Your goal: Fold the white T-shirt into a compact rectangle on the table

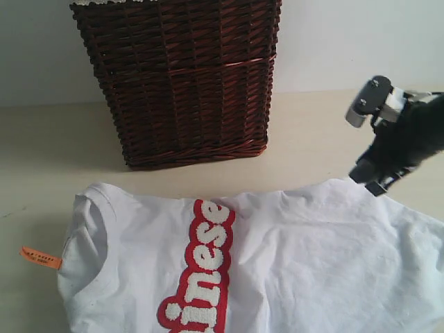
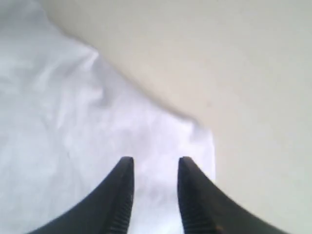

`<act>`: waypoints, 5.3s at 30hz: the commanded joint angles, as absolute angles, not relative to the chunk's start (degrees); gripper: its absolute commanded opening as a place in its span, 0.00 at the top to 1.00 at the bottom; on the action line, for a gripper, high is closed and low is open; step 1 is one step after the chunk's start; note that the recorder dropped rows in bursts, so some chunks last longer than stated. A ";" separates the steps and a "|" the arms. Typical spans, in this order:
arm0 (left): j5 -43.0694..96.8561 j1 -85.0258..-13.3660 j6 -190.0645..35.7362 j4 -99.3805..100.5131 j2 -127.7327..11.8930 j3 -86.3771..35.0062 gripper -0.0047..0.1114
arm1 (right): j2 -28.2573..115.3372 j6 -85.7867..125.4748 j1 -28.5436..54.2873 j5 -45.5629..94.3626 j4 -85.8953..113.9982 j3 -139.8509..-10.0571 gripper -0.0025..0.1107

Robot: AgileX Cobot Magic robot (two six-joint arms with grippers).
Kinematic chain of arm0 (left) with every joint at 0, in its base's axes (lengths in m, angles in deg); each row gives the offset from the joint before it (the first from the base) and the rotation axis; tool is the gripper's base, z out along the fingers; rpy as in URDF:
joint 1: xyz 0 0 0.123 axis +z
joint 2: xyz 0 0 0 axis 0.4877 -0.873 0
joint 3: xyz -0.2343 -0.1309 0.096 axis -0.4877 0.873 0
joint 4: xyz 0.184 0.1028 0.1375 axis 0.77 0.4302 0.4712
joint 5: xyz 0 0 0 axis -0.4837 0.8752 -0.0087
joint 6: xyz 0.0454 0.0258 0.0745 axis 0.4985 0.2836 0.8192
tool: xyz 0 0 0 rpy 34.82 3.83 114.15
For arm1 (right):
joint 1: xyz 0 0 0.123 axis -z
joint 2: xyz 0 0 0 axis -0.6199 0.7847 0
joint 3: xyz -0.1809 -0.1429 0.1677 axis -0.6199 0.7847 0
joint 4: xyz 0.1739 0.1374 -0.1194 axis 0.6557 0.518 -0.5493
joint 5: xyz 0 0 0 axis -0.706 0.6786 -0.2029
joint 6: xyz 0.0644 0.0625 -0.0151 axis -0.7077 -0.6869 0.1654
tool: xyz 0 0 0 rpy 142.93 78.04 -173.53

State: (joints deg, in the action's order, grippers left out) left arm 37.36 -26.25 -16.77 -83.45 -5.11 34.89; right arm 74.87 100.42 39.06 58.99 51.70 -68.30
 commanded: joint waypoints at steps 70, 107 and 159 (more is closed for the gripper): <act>37.54 -26.46 -16.92 -83.60 -4.69 35.01 0.96 | 43.93 109.07 49.02 94.36 33.25 -43.06 0.56; 37.54 -26.46 -16.92 -83.60 -4.69 35.01 0.96 | 65.20 99.76 49.02 94.36 25.56 -49.88 0.62; 37.54 -26.46 -16.92 -83.60 -4.69 35.01 0.96 | 58.51 94.20 49.02 72.31 36.45 -60.42 0.98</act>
State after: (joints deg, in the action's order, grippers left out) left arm 37.36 -26.25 -16.77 -83.45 -5.11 34.89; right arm 58.92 98.83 49.05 81.11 36.71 -60.04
